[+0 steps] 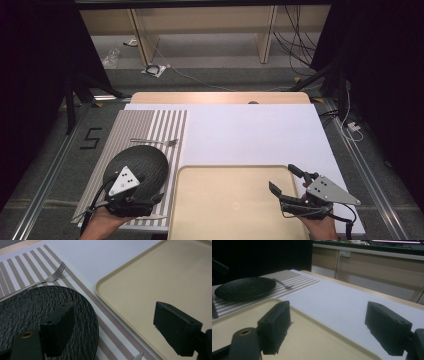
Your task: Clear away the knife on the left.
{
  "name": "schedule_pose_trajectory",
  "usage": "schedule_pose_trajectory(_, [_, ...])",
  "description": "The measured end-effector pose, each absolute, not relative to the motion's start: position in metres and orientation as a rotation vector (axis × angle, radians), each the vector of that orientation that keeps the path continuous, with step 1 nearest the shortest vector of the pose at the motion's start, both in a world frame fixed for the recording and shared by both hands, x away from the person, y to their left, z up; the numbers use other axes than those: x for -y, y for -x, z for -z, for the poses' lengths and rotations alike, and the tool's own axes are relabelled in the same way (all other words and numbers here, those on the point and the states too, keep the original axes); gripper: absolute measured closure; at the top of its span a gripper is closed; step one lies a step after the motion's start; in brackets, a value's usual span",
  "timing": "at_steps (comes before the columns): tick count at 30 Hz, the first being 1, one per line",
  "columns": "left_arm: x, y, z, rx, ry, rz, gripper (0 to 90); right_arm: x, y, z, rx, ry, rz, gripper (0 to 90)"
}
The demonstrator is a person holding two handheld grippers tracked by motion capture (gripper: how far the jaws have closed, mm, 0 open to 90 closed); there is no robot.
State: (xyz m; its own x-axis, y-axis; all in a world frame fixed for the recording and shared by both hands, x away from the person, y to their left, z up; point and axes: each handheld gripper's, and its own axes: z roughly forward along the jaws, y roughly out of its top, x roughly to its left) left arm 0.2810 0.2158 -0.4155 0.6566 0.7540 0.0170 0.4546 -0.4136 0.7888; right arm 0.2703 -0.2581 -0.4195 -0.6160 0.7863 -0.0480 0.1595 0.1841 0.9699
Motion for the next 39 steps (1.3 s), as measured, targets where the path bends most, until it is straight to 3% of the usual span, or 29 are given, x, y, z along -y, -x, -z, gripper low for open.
schedule_pose_trajectory(39, [-0.285,-0.264,0.436,-1.121,-2.358,-0.493,20.8,0.256,-0.271,0.421,-1.931,-0.878,-1.441,21.8])
